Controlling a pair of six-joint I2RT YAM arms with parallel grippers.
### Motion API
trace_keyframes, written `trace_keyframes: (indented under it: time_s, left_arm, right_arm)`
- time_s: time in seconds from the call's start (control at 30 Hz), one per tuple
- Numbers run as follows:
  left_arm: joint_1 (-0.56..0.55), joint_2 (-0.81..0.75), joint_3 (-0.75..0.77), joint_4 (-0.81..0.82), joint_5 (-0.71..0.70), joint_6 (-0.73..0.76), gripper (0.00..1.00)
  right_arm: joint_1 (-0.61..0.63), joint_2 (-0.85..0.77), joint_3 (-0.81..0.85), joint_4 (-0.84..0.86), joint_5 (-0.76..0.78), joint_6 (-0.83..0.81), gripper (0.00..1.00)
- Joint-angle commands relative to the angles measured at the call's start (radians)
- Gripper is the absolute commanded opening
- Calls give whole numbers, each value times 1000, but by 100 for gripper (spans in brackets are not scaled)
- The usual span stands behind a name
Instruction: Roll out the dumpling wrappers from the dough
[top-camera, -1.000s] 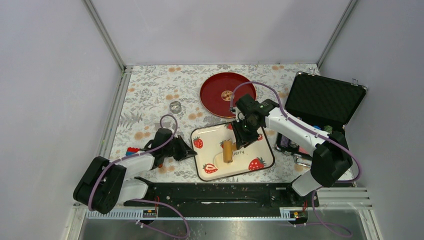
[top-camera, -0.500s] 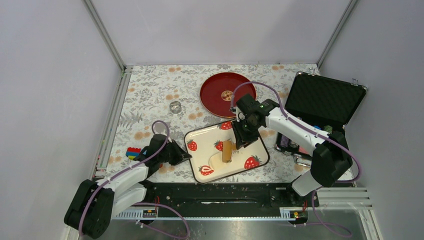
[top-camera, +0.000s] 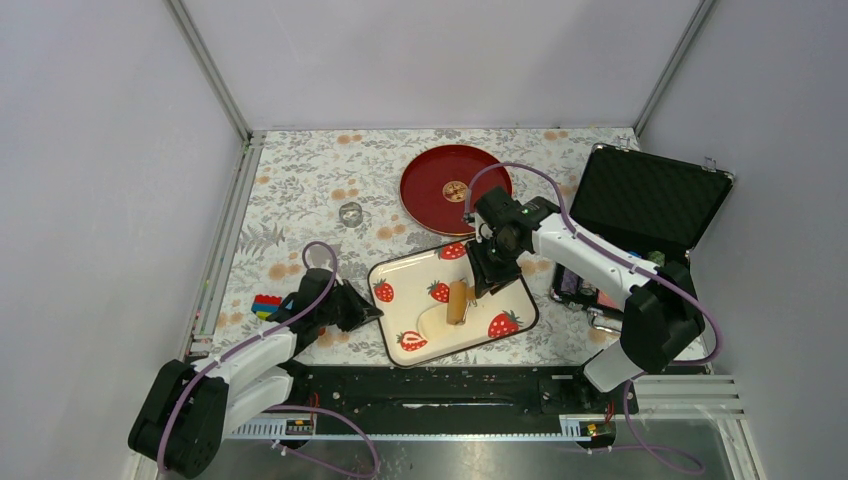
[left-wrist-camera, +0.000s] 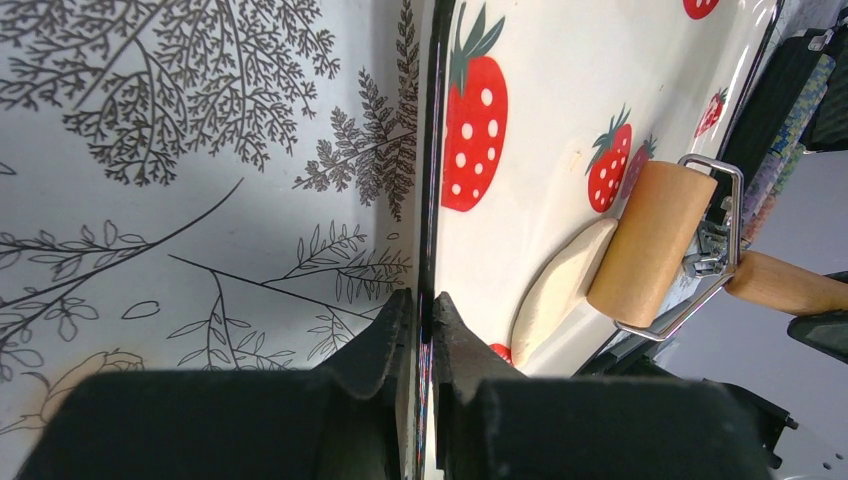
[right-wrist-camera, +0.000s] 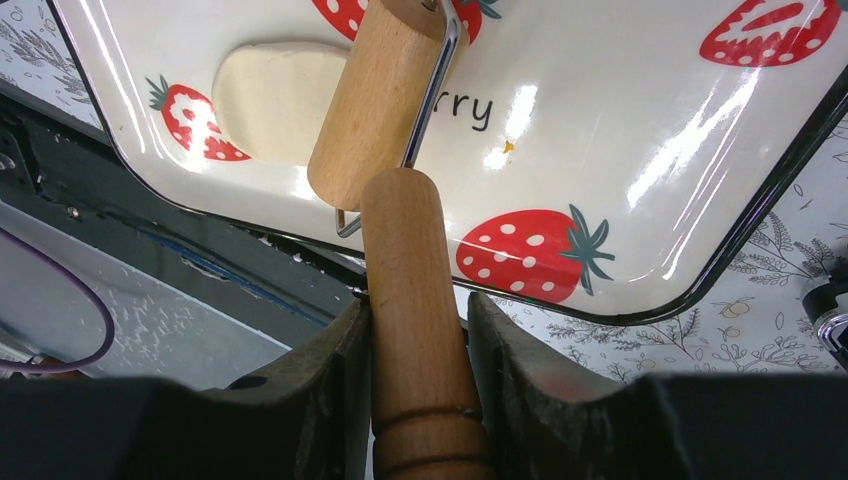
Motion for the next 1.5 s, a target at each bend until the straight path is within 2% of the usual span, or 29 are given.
trace_keyframes:
  time_s: [0.0,0.5,0.97,1.23,1.47]
  left_arm:
    - [37,-17,16,55,-104,-3,0]
    - [42,4,24,59,-88,6,0]
    - [42,40,37,70,-65,19,0]
    - [42,49,40,72,-60,22,0]
    - [42,50,40,72,-58,23,0]
  right_arm:
    - [-18,75,-92,-218,386,-60,0]
    - [-18,37,4,-256,334,-57,0]
    - [-8,5,308,-263,156,-67,0]
    - [107,113,475,-272,135,-41,0]
    - [265,217,532,-239,135,18,0]
